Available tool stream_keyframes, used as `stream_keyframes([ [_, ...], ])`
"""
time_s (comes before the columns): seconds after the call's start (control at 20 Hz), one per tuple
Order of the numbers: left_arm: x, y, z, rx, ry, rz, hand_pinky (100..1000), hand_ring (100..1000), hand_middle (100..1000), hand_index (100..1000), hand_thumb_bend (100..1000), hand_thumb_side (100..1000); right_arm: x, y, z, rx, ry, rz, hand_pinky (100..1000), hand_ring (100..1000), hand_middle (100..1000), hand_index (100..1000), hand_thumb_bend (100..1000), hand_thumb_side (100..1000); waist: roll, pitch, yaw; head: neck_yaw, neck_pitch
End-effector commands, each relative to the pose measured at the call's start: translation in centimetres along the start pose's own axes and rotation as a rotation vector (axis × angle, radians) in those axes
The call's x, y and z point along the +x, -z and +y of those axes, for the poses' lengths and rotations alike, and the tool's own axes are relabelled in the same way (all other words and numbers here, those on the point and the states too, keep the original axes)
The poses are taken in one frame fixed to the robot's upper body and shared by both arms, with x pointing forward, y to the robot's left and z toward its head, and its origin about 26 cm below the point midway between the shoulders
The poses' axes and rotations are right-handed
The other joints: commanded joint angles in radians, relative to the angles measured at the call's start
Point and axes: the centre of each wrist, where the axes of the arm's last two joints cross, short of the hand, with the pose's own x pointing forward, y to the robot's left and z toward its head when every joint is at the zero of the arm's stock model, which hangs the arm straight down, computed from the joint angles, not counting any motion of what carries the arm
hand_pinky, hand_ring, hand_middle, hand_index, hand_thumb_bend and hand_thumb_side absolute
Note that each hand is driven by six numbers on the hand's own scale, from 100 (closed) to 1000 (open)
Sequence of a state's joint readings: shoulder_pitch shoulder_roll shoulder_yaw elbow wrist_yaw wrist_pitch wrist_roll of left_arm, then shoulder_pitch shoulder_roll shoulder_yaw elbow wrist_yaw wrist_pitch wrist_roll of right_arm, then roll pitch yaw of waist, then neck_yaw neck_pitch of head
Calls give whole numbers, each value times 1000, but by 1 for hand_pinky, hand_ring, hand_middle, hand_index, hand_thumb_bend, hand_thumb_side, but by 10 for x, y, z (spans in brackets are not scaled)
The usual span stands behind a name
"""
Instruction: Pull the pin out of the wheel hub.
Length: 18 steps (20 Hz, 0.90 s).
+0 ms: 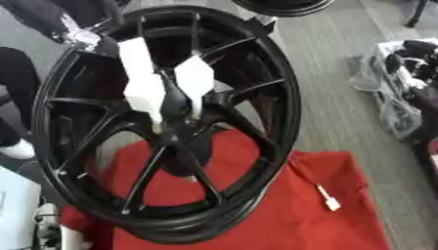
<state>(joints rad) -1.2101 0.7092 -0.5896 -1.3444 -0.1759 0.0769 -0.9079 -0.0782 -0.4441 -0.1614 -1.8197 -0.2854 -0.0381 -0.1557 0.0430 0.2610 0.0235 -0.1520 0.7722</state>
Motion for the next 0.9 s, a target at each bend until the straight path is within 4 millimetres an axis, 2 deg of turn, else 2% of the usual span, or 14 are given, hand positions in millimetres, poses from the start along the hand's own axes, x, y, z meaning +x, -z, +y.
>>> stream_keyframes([
  [0.05, 7, -12, 13, 31, 24, 25, 908, 887, 799, 811, 508, 634, 5, 3, -4, 8, -21, -18, 887, 680, 647, 738, 344, 223, -3, -30, 0, 3, -2],
  [0.4, 11, -3, 13, 27, 37, 71, 922, 892, 795, 808, 571, 664, 4, 3, -4, 6, -22, -15, 887, 680, 646, 737, 344, 223, 0, -31, -1, 6, -2],
  [0.9, 15, 9, 11, 14, 77, 108, 920, 890, 789, 800, 601, 659, 4, 3, -4, 2, -20, -12, 887, 676, 644, 736, 346, 222, 6, -32, -2, 4, -2],
])
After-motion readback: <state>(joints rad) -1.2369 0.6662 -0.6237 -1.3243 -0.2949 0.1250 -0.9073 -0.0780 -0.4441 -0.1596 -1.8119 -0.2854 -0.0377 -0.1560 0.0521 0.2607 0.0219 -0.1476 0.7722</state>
